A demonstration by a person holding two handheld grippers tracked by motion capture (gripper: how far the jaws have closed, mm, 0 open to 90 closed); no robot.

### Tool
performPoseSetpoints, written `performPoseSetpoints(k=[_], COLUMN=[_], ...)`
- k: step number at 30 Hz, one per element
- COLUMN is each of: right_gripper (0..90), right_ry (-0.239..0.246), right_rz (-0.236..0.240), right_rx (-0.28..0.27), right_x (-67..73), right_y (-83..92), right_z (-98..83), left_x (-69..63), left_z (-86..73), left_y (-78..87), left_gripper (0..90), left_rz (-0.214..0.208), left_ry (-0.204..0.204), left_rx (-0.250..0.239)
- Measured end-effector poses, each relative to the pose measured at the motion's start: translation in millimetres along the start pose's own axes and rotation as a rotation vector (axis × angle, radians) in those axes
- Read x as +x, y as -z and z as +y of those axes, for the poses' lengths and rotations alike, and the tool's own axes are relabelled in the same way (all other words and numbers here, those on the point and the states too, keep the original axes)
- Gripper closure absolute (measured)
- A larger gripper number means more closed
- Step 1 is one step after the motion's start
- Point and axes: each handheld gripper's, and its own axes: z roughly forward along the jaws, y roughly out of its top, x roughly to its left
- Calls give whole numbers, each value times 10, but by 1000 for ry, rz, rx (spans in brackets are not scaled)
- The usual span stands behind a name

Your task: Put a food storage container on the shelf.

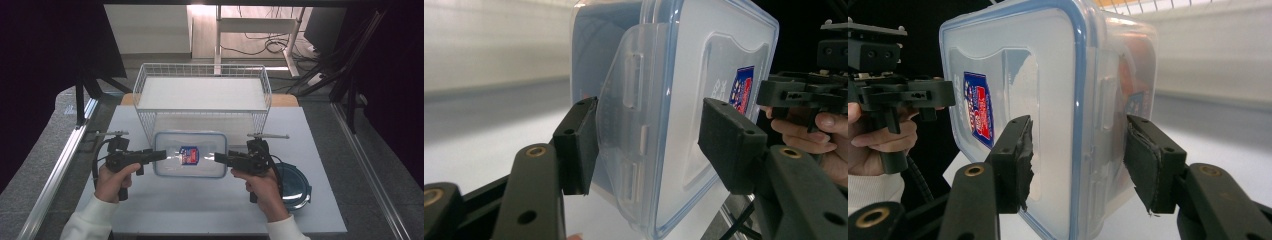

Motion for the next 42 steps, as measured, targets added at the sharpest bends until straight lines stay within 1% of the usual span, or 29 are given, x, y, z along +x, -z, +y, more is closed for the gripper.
performPoseSetpoints(k=[3,4,11,16,22,24,25,26,30,31,32,34,40,42], right_gripper=[462,462,462,463,462,462,462,462,462,462,462,462,462,461], right_ry=[7,8,26,45,47,50,55,58,59,57,57,54,57,52], right_rz=[-1,-2,-12,-21,-21,-20,-22,-22,-20,-20,-20,-21,-28,-31], right_rx=[-2,-2,-20,-35,-49,-50,-51,-52,-49,-46,-46,-46,-46,-47], right_x=[0,0,31,86,105,106,111,110,94,83,83,62,23,7], right_y=[26,32,118,200,284,291,306,308,308,309,309,319,335,337], right_z=[80,102,288,442,650,676,751,773,873,897,897,966,1072,1104], left_x=[-15,-15,-80,-161,-245,-250,-255,-257,-262,-265,-265,-266,-263,-266], left_z=[68,68,282,451,679,709,762,791,850,898,898,957,1072,1153], left_y=[-9,-9,-16,5,13,13,12,11,3,-15,-15,-39,-97,-122], left_gripper=[428,428,430,431,432,435,435,436,436,436,437,437,438,438], left_rz=[-5,-5,-25,-33,-35,-38,-42,-42,-41,-40,-40,-44,-50,-49], left_ry=[-6,-6,-29,-44,-69,-70,-72,-72,-72,-75,-75,-77,-80,-78], left_rx=[-1,-1,-16,-27,-23,-24,-26,-29,-29,-25,-25,-25,-23,-15])
